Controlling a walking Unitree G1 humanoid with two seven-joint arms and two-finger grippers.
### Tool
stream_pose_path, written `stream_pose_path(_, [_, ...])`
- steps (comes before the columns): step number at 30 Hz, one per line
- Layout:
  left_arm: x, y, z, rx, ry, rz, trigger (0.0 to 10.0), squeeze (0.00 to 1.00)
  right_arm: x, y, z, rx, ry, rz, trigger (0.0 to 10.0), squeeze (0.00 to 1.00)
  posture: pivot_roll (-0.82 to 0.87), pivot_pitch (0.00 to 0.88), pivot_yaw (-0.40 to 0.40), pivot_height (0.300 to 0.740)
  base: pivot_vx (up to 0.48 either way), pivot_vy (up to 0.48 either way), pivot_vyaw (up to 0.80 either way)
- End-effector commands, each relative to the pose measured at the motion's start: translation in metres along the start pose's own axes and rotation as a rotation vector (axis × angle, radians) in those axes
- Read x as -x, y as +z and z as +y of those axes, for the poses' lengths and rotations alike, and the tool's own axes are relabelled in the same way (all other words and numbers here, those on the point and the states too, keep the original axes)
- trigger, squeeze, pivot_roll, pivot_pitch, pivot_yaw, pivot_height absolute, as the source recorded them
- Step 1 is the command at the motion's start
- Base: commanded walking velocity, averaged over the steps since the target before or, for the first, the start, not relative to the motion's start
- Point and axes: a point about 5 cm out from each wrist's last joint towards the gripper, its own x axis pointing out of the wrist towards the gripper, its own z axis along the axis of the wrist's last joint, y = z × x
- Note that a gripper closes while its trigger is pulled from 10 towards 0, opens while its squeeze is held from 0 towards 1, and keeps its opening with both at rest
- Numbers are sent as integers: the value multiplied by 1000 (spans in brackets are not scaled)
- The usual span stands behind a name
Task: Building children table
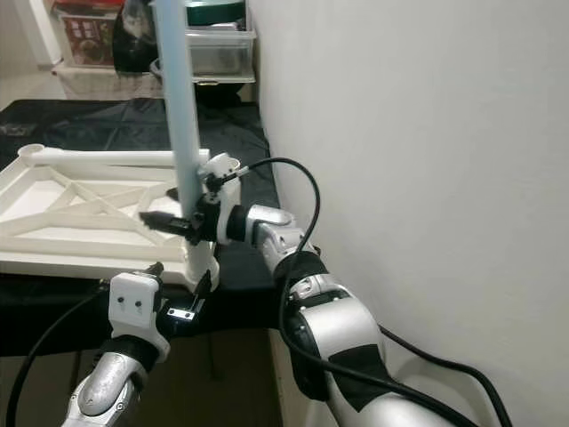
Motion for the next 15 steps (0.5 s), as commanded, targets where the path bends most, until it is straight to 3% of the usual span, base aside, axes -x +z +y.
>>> stream_pose_path(1, [1,-5,1,4,1,24,10000,0,-13,-12,11,-3,82,51,10000,0,35,0,-73,740,0,0,0])
stream_pose_path(2, [1,-5,1,4,2,23,10000,0,-17,-14,12,-5,50,56,0,0,35,0,-75,740,0,0,0])
stream_pose_path(7, [2,-6,0,6,3,24,10000,0,-25,-16,11,-2,-63,35,0,0,30,0,-74,740,0,0,0])
stream_pose_path(9, [2,-6,-1,5,0,27,10000,0,-26,-16,4,0,-216,14,0,0,25,0,-75,740,0,0,0])
stream_pose_path(10, [2,-6,-1,5,0,27,10000,0,-26,-16,4,0,-216,14,0,0,25,0,-75,740,0,0,0])
stream_pose_path(13, [2,-6,-1,5,-3,27,10000,0,-19,-13,-8,-2,-427,-9,0,0,20,0,-70,740,0,0,0])
stream_pose_path(15, [2,-6,-2,4,-6,26,10000,0,-4,-13,-23,-23,-699,-23,0,0,12,0,-71,740,0,0,0])
